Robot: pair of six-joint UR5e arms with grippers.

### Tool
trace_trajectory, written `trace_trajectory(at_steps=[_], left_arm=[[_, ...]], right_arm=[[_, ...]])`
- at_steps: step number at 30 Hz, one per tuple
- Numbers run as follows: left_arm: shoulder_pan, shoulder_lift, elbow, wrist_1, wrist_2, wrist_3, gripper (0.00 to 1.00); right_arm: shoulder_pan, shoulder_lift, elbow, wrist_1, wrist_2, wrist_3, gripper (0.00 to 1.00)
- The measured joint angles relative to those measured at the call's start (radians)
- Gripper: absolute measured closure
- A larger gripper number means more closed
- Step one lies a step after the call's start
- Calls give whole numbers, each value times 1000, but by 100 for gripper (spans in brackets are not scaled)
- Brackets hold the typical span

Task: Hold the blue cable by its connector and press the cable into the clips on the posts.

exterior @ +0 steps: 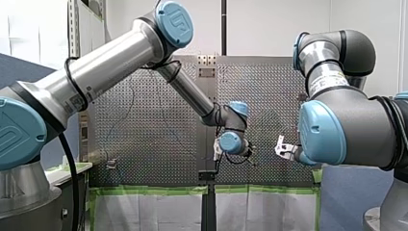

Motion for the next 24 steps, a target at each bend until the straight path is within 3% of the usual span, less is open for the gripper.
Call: trace_trajectory(at_steps=[24], left_arm=[[1,204,-204,6,-43,-57,0]], right_arm=[[5,0,0,-2,-7,0,99]])
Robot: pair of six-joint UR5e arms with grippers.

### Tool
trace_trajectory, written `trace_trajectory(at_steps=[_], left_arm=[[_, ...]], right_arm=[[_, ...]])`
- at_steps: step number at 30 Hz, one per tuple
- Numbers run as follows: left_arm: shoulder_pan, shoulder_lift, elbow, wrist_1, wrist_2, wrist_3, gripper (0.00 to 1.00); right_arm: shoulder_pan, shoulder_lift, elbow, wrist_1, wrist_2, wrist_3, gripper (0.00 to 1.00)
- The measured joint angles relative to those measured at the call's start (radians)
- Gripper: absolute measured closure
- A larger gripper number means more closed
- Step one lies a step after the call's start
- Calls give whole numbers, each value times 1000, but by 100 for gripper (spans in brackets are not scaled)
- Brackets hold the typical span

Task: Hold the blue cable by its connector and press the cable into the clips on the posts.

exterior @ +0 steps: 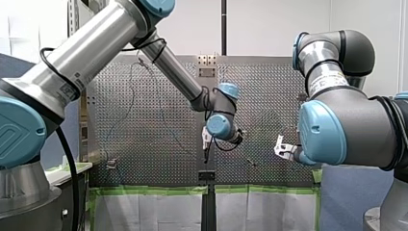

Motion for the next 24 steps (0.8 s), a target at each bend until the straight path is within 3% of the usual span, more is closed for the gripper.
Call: trace_trajectory(at_steps=[17,24], left_arm=[[34,143,-144,124,-105,-107,0],[33,215,-215,195,-124,-112,0]], right_arm=[[6,0,0,-1,-3,0,99],[8,0,0,1,-3,0,99]])
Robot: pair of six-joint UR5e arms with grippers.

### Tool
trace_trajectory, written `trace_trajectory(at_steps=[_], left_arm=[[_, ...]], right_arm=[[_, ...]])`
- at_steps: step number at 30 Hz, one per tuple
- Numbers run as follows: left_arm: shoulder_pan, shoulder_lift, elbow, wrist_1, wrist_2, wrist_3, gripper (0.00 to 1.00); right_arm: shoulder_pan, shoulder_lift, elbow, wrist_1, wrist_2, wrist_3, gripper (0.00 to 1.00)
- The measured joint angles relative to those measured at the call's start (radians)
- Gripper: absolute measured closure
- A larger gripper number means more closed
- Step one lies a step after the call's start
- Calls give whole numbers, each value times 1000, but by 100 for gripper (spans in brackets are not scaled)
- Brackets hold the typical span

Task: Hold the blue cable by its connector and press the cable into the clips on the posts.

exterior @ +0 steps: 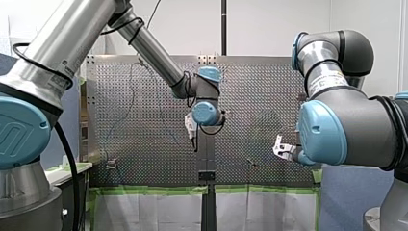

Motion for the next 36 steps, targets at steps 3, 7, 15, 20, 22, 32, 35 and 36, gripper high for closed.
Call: trace_trajectory(at_steps=[3,7,15,20,22,32,35,36], left_arm=[[1,26,-26,15,-1,3,0],[0,60,-60,20,-1,6,0],[-1,129,-129,23,-1,6,0],[-3,170,-170,26,-1,7,0],[-3,184,-184,34,-1,6,0],[-4,270,-271,113,0,8,0],[-3,294,-294,131,1,9,0],[-3,300,-300,134,1,9,0]], right_arm=[[0,0,0,0,0,0,99],[1,0,-1,0,0,0,99],[5,0,-3,1,0,-1,99],[9,0,-3,2,0,-1,99],[11,0,-3,2,0,-1,99],[11,-1,-21,42,45,-29,99],[13,-10,-21,67,66,-51,99],[14,-15,-21,74,73,-58,99]])
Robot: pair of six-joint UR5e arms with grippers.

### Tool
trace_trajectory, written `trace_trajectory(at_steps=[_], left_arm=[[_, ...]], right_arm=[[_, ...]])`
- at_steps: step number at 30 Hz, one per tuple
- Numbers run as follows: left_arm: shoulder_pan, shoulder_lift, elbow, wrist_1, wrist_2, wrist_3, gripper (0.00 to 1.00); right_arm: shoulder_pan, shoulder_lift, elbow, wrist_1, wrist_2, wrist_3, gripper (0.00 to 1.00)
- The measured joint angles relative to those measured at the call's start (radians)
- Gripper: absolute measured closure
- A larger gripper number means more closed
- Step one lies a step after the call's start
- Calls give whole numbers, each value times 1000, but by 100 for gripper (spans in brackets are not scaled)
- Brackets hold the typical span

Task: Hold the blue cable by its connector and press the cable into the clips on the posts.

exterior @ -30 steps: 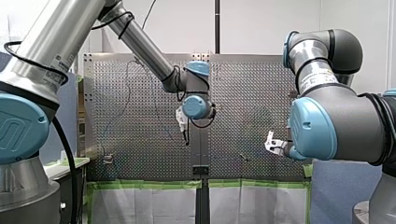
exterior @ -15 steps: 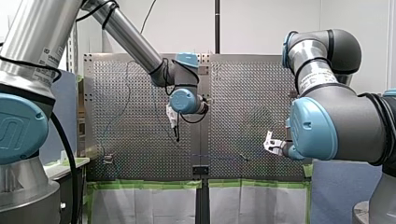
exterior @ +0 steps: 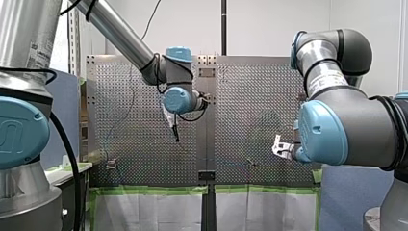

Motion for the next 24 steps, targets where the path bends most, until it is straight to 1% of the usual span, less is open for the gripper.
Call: trace_trajectory(at_steps=[4,8,10,13,16,20,24], left_arm=[[5,29,-29,23,13,-7,0],[15,66,-66,59,45,-34,0],[19,74,-81,74,53,-41,0],[23,65,-108,101,49,-31,0],[25,45,-133,126,34,-11,0],[26,13,-166,159,29,18,0],[26,-21,-200,193,32,30,0]], right_arm=[[11,-28,0,33,22,-33,99],[24,-61,2,67,26,-59,99],[33,-79,6,85,28,-70,99],[46,-106,12,112,32,-80,99],[61,-133,13,131,35,-86,99],[77,-165,17,144,36,-92,99],[92,-198,24,147,37,-100,99]])
